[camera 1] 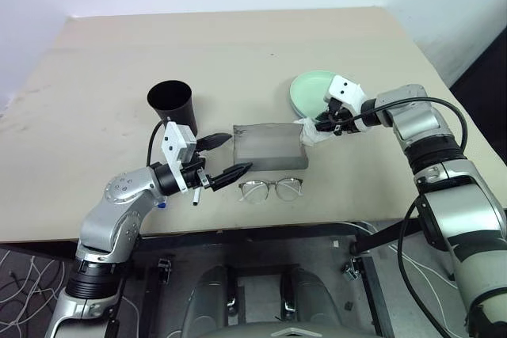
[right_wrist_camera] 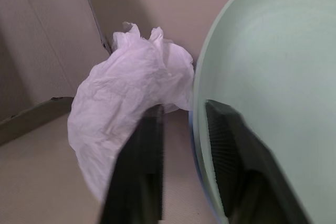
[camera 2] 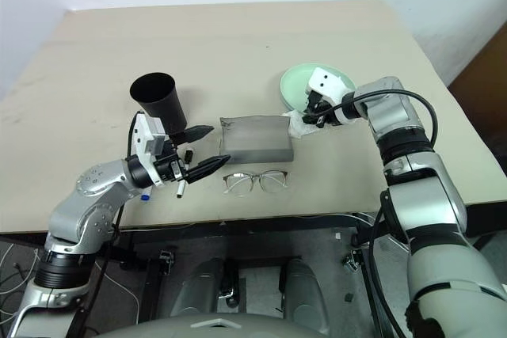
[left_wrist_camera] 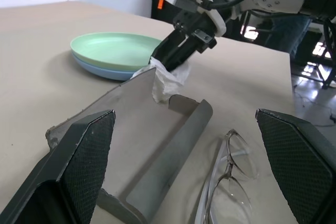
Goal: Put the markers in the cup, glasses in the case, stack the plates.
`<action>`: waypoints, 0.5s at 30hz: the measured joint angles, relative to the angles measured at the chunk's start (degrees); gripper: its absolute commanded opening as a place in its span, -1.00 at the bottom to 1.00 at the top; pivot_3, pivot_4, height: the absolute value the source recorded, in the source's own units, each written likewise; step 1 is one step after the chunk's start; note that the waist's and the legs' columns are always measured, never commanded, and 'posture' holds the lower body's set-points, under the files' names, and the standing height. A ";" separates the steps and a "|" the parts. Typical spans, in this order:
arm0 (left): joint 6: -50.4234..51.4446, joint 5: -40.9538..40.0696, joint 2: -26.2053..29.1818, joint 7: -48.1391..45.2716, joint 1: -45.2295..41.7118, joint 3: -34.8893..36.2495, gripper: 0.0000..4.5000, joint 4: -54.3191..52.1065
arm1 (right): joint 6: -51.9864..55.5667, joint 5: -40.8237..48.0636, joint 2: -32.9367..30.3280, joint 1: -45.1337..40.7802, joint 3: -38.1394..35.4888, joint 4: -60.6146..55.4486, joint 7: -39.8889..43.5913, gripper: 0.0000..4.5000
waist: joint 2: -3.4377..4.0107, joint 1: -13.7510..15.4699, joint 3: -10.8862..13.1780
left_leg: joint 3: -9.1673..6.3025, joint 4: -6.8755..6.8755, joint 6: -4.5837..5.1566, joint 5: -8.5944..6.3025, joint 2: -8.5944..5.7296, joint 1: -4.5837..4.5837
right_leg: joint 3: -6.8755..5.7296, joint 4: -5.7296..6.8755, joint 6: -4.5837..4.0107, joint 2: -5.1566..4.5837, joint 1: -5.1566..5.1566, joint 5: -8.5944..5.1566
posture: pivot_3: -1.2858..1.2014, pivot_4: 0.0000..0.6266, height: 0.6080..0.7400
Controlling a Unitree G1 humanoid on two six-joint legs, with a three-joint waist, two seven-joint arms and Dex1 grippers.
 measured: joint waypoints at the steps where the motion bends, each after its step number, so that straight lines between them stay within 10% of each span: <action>1: 0.00 0.04 0.00 -0.02 0.00 -0.06 1.00 0.00 | 0.01 0.02 0.00 0.01 -0.04 -0.12 -0.09 -0.16 | 0.00 0.00 0.00 | 0.00 0.00 0.00 0.00 0.00 0.00 | 0.00 0.00 0.00 0.00 0.00 0.00 | 0.03 -0.52 0.41; 4: 0.00 0.29 -0.09 -0.28 0.00 -0.41 1.00 0.00 | 0.29 0.23 0.00 0.00 -1.39 -1.53 -1.64 0.23 | 0.00 0.05 0.00 | 0.00 0.00 0.00 0.00 0.00 0.00 | 0.00 0.01 0.00 0.00 0.00 0.00 | 0.03 -0.52 0.41; 10: 0.00 0.41 -0.09 -0.71 -0.02 -0.39 1.00 0.12 | 3.35 1.89 -2.40 -0.20 -5.20 -3.71 -2.90 0.30 | 0.01 0.11 0.00 | 0.00 0.00 0.00 -0.01 -0.02 -0.01 | 0.01 0.00 -0.01 -0.04 -0.02 0.00 | 0.03 -0.52 0.41; 15: -0.05 0.45 -0.12 -1.02 -0.24 -0.36 1.00 0.33 | 9.90 6.14 -4.76 4.87 -7.20 -16.90 1.54 0.93 | 0.01 0.14 0.00 | -0.02 -0.04 0.00 0.00 0.02 0.00 | 0.00 0.01 0.00 -0.03 -0.02 0.00 | 0.03 -0.52 0.41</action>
